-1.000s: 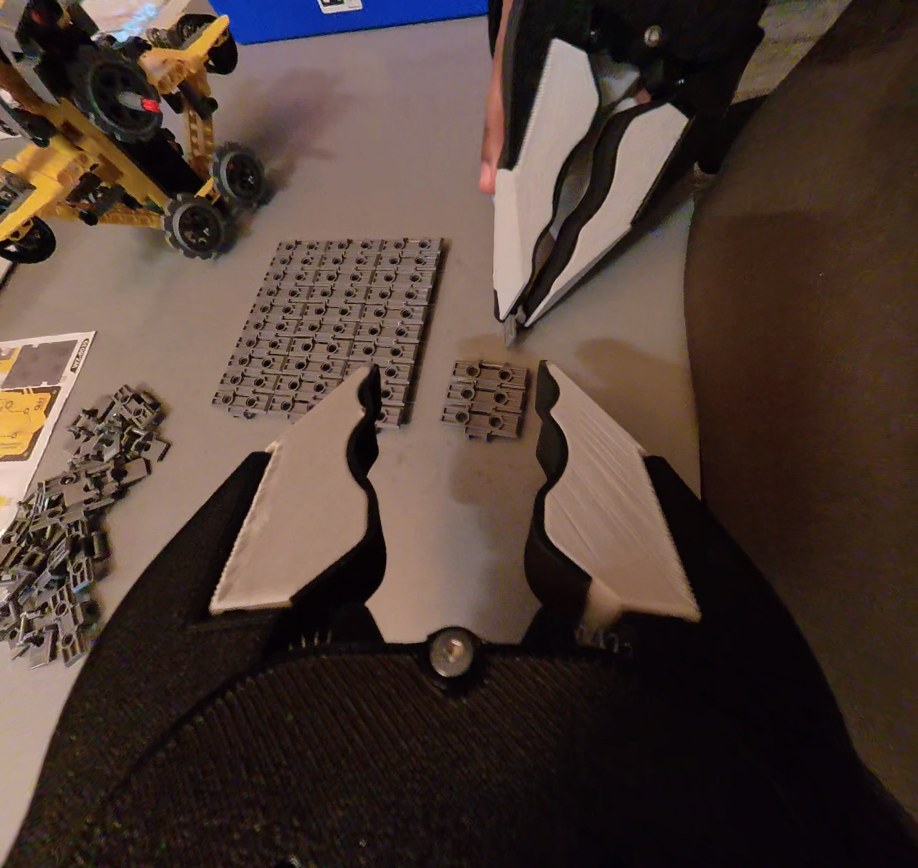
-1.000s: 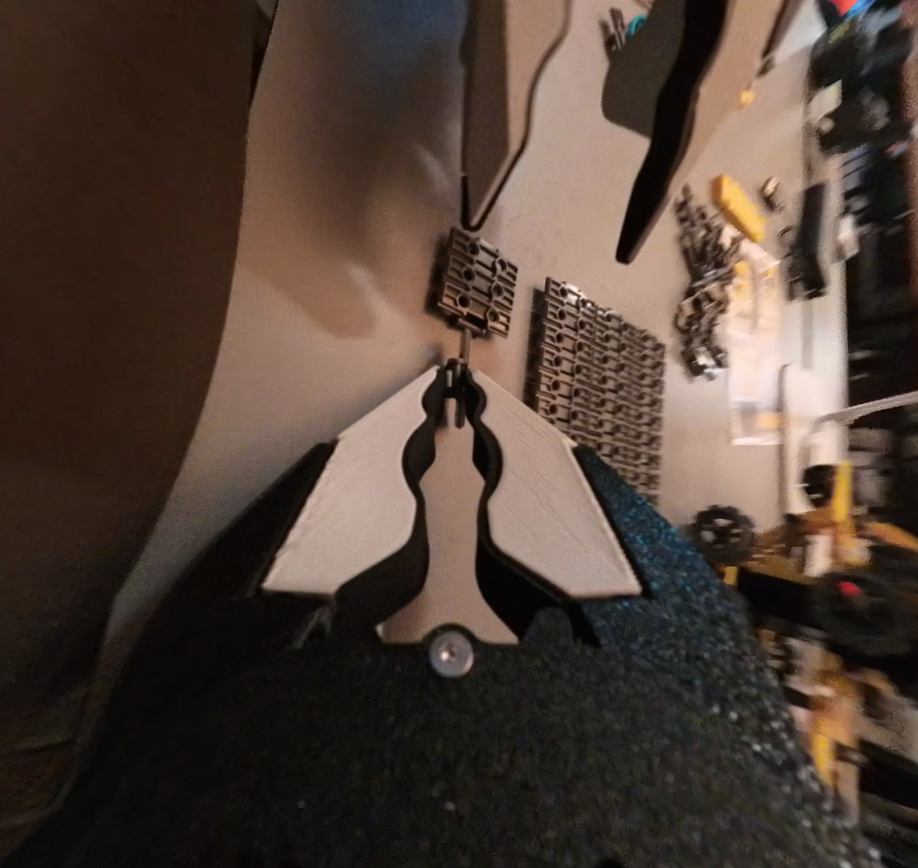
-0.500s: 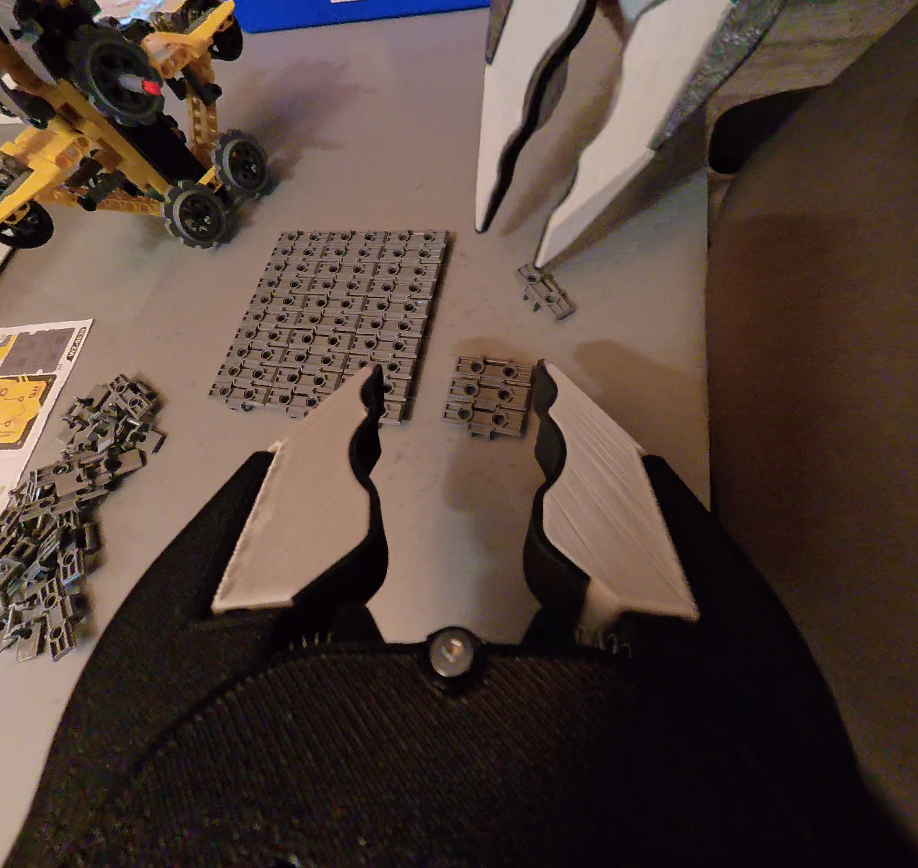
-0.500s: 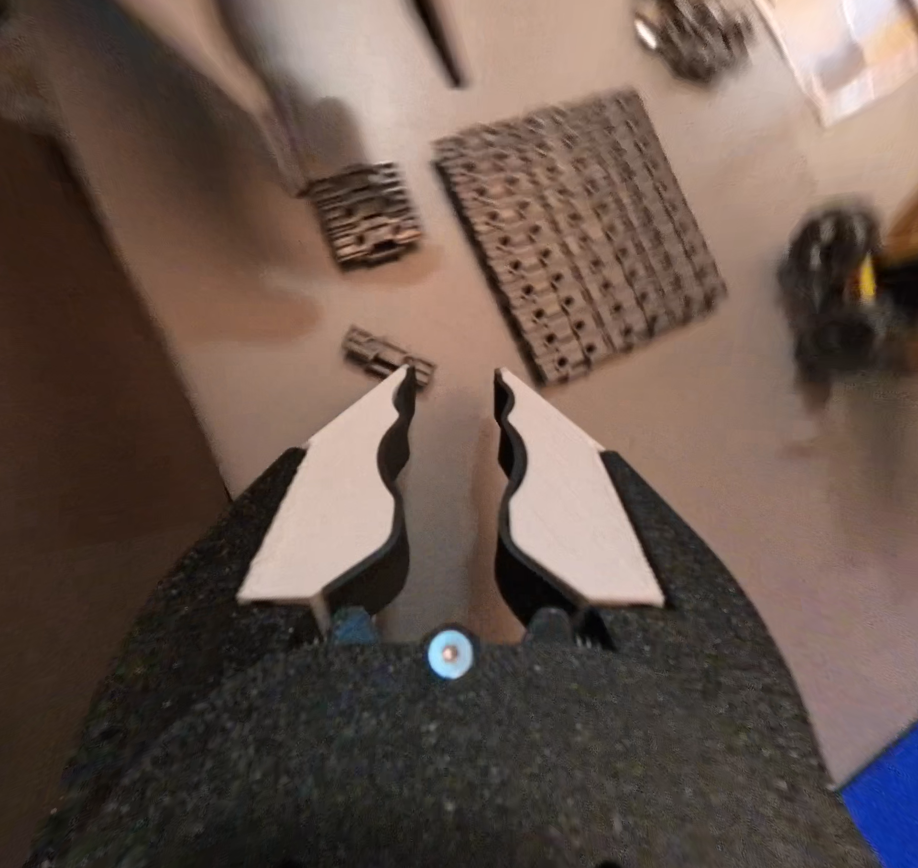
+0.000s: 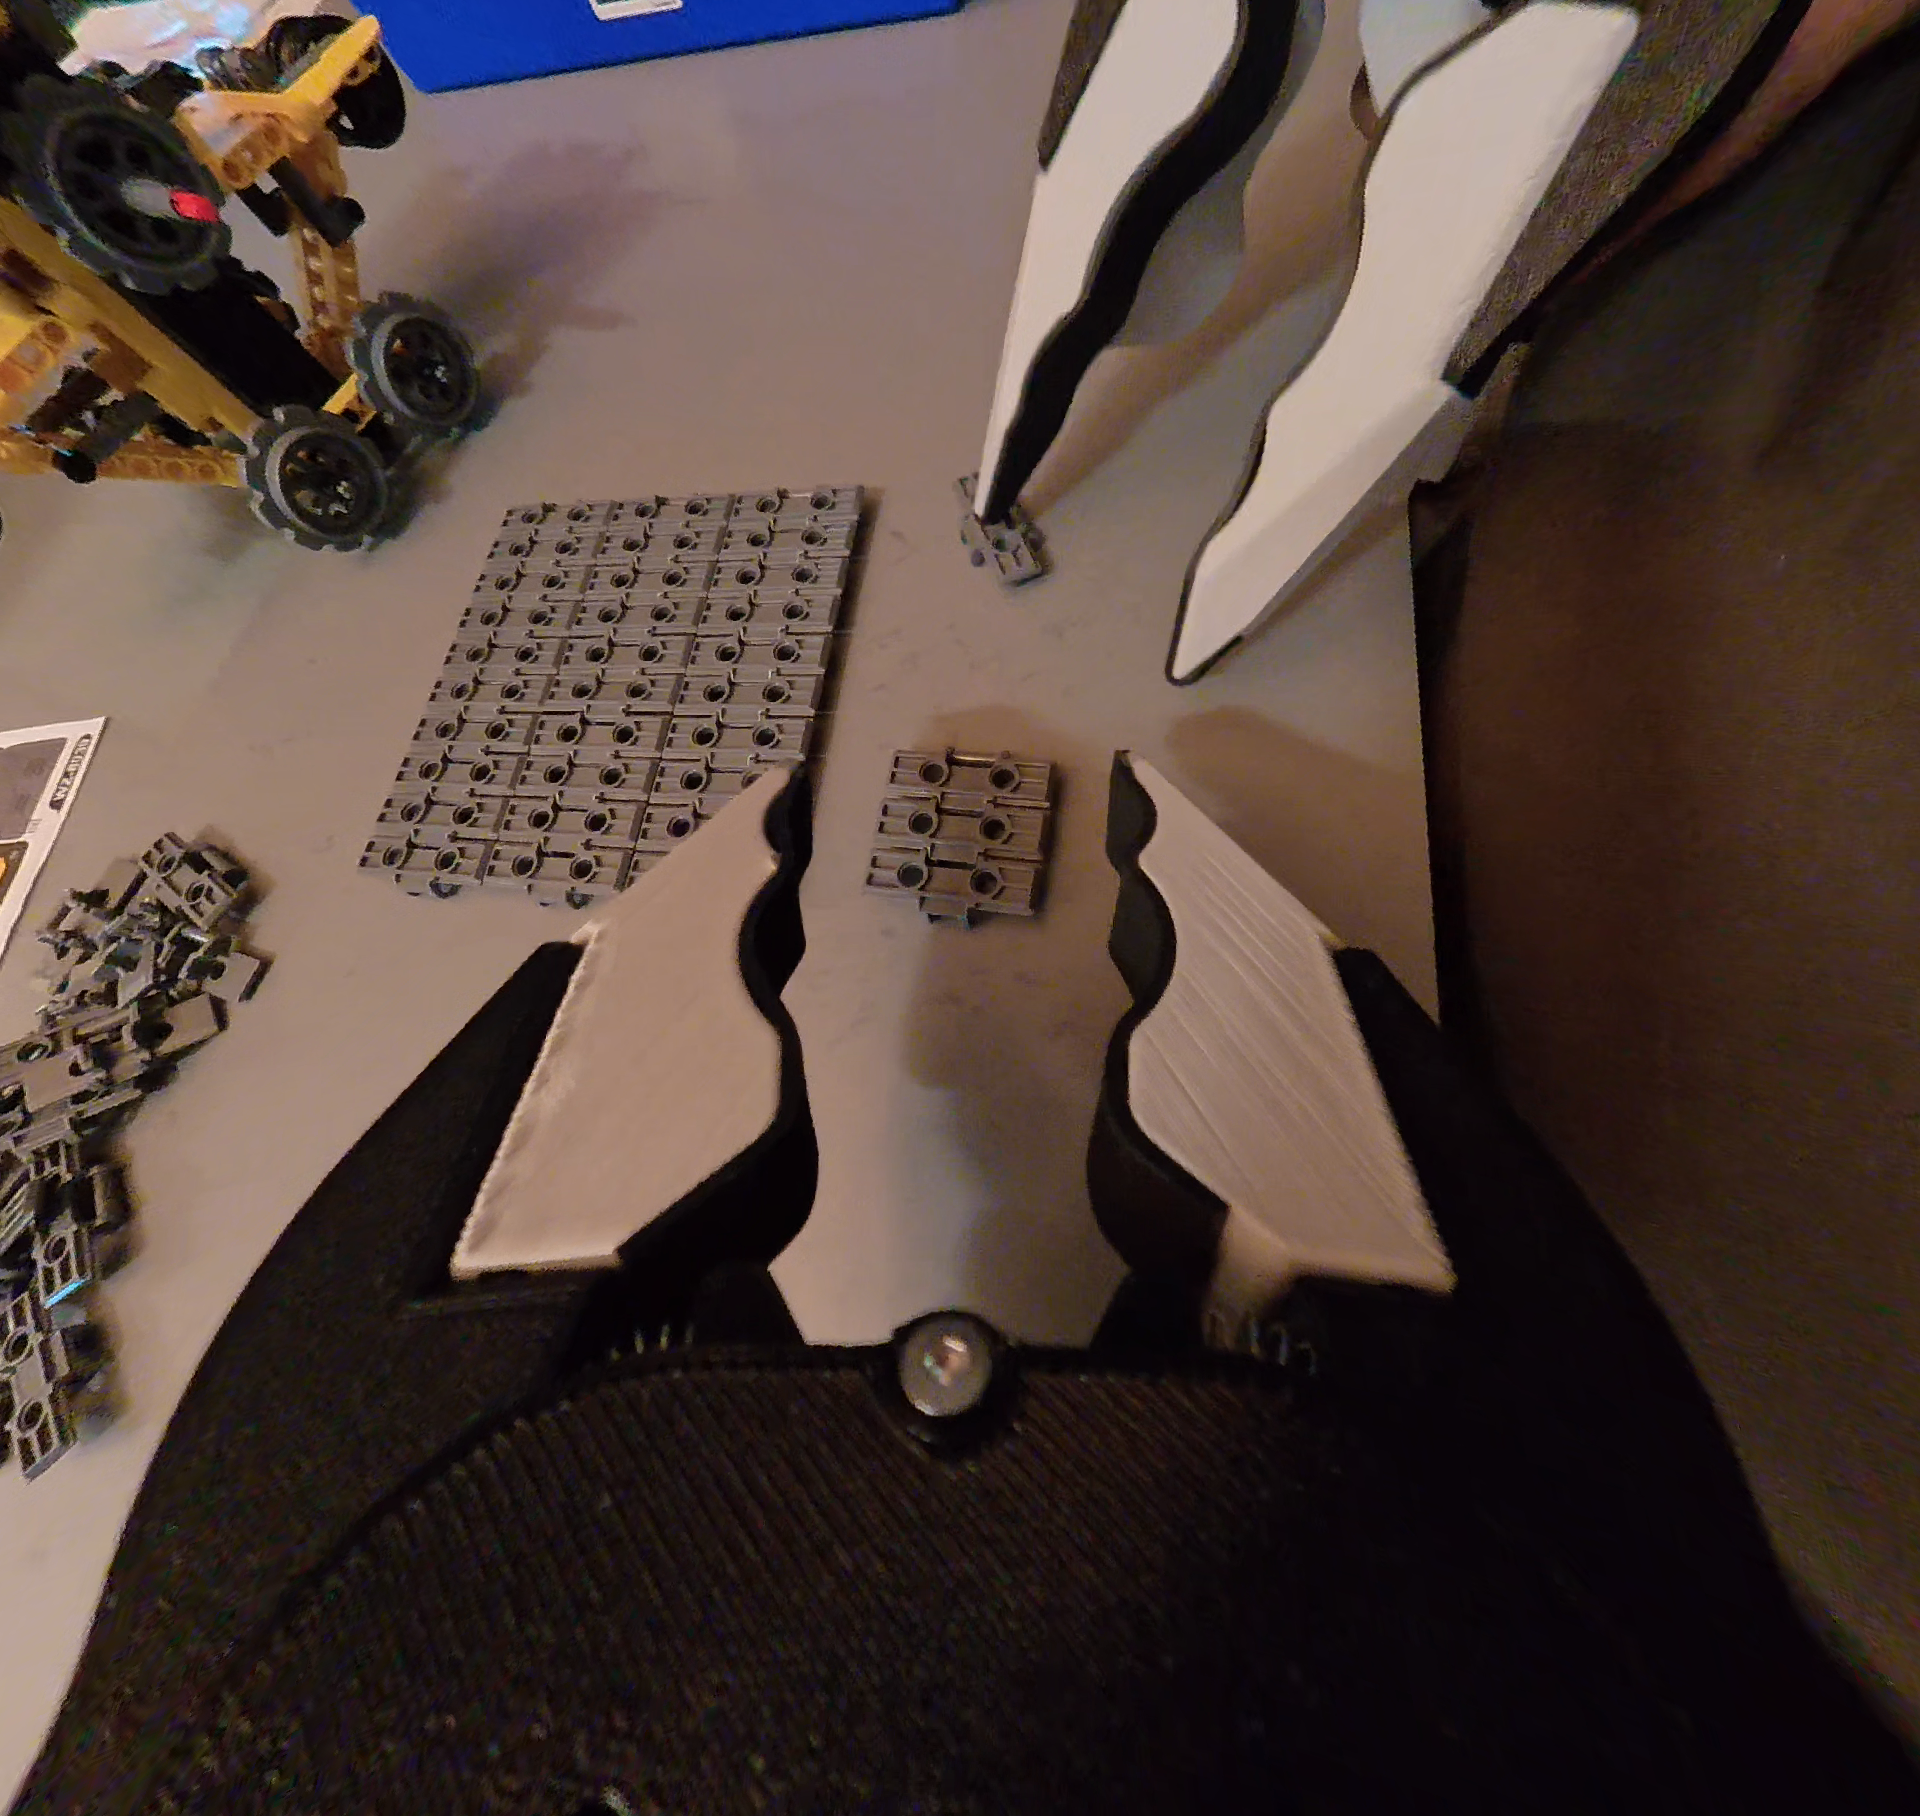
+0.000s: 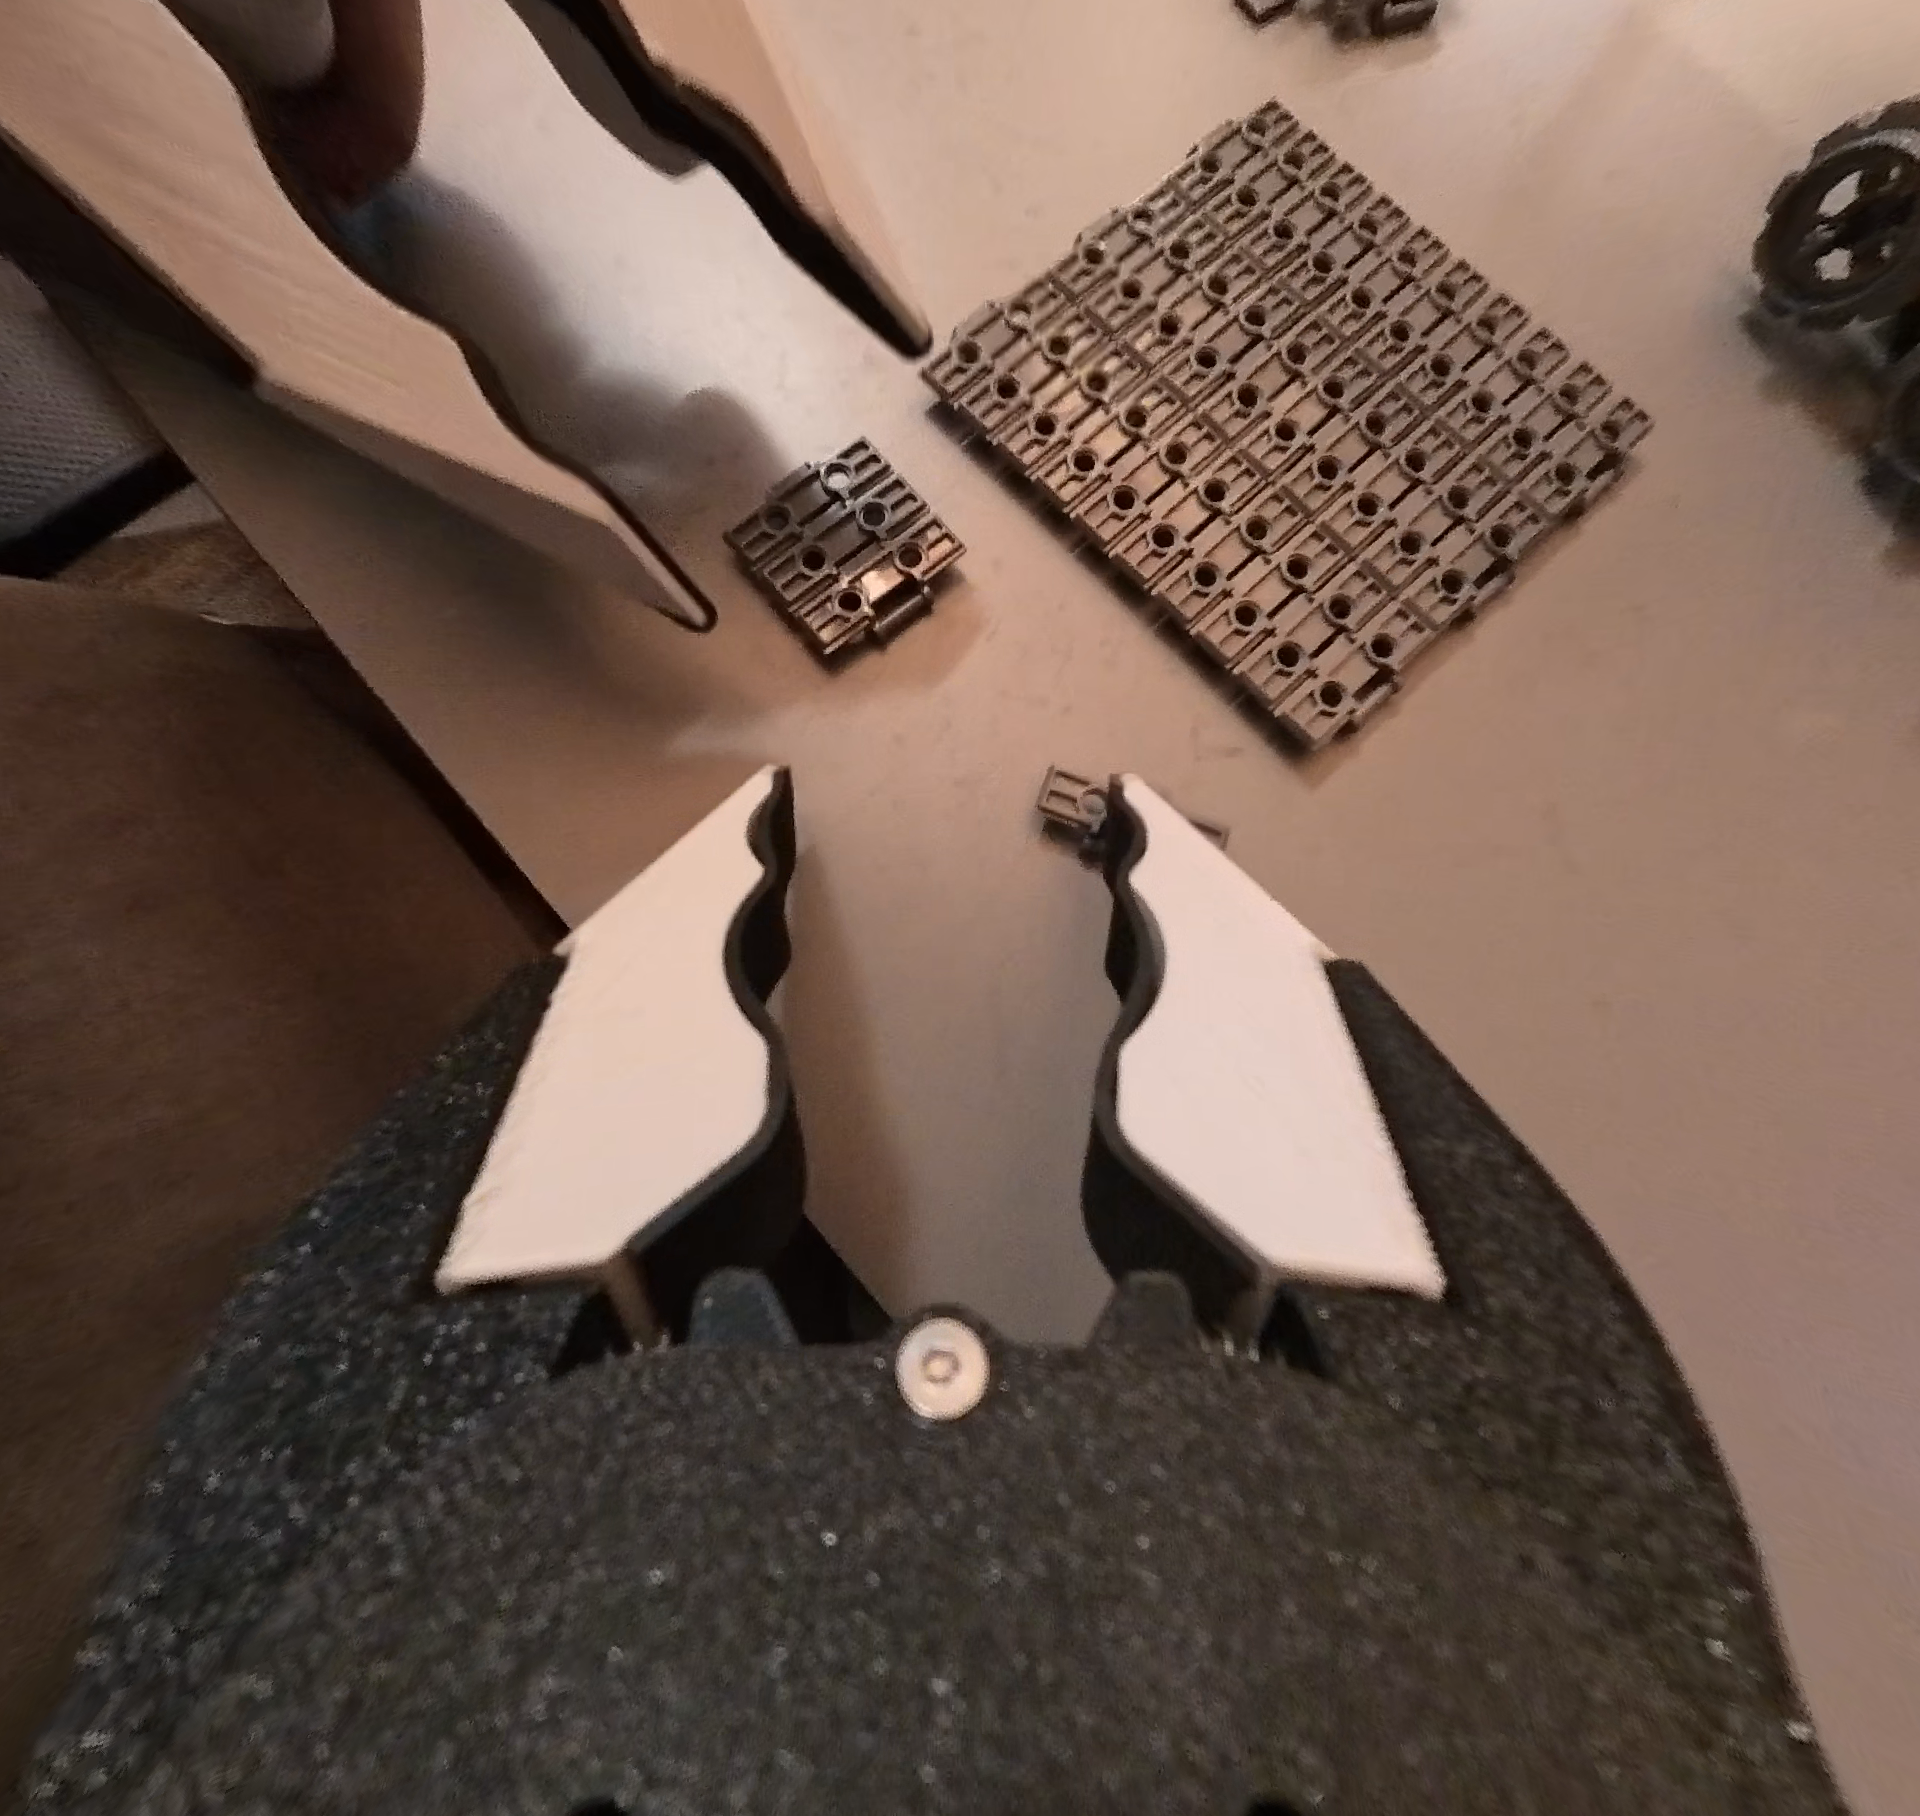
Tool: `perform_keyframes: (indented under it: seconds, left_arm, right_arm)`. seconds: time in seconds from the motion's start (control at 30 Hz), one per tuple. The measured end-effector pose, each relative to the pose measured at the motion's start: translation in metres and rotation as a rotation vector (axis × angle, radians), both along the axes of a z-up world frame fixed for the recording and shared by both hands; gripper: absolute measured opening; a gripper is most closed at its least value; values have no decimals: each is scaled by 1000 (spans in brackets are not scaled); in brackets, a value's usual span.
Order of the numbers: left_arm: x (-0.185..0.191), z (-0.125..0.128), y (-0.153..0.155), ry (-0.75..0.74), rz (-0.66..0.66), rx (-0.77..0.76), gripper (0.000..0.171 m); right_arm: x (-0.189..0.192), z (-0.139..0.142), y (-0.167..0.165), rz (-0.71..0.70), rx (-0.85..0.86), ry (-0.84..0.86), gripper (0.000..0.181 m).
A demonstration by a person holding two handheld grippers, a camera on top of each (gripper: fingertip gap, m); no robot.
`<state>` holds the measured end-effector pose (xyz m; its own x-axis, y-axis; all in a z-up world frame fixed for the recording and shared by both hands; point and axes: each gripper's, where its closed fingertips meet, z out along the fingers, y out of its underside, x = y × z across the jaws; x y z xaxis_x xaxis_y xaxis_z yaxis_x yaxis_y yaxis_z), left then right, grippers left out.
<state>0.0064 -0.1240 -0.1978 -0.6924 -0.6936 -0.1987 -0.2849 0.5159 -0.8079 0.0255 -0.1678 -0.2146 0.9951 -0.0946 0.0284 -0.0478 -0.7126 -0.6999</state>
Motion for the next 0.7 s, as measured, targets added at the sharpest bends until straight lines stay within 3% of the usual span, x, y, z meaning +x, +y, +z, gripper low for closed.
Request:
perform_keyframes:
  seconds: [0.17,0.43,0.7]
  left_arm:
    - [0,-4,0,8,3,8,56]
    - [4,-7,1,16,17,15,56]
    - [6,-12,3,43,31,34,59]
  right_arm:
    - [20,18,-5,-71,51,-20,58]
    - [28,-6,-8,-126,22,40,60]
    - [27,-11,-2,-60,4,-2,40]
